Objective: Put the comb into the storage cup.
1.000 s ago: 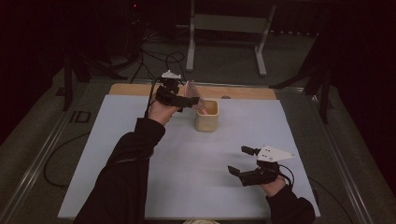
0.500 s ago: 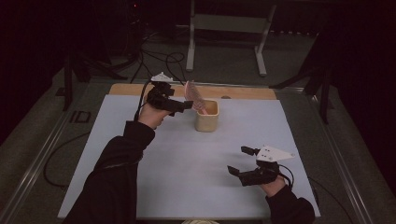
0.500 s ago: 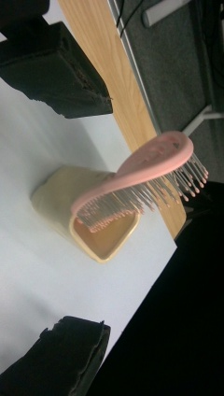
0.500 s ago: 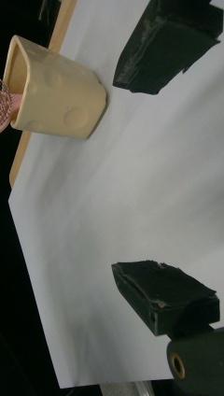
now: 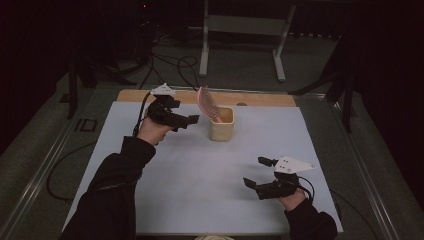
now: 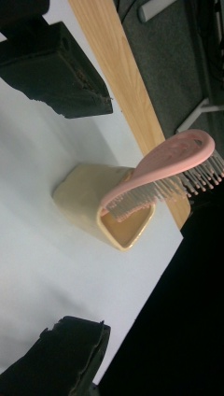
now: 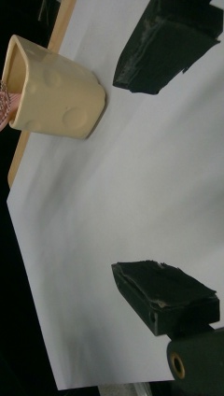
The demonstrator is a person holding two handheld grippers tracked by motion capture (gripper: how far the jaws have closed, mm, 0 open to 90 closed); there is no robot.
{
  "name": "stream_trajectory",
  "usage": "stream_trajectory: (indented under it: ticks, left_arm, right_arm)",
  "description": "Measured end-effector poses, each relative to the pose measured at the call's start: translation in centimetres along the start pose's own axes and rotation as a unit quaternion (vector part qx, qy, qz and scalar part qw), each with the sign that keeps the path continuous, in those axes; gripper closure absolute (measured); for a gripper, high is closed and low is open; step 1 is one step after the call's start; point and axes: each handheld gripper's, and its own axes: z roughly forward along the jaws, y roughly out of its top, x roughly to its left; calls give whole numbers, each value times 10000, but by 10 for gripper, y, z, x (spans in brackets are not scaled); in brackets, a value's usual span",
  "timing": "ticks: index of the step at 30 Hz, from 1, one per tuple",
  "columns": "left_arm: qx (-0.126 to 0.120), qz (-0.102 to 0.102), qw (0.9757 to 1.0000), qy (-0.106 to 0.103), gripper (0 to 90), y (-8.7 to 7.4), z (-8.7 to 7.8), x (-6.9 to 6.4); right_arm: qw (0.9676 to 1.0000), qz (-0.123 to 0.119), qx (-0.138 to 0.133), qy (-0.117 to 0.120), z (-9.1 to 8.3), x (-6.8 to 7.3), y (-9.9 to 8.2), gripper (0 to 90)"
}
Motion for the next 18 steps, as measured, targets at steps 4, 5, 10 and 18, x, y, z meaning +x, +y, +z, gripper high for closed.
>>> stream_trajectory:
  ticks: [4, 5, 10, 18]
  left_arm:
    - [23, 61, 10000, -48, 0, -8, -9, -2]
    - [23, 61, 10000, -48, 0, -8, -9, -2]
    - [-21, 55, 10000, -72, 0, -18, -19, -2]
    - [-23, 190, 9998, -107, 0, -38, -33, -5]
  right_arm:
    - [10000, -3, 4, 0, 0, 1, 0, 95]
    - [10000, -3, 4, 0, 0, 1, 0, 95]
    - [10000, -12, 10, -25, 0, 1, 1, 95]
    - [10000, -52, 23, -4, 1, 1, 1, 95]
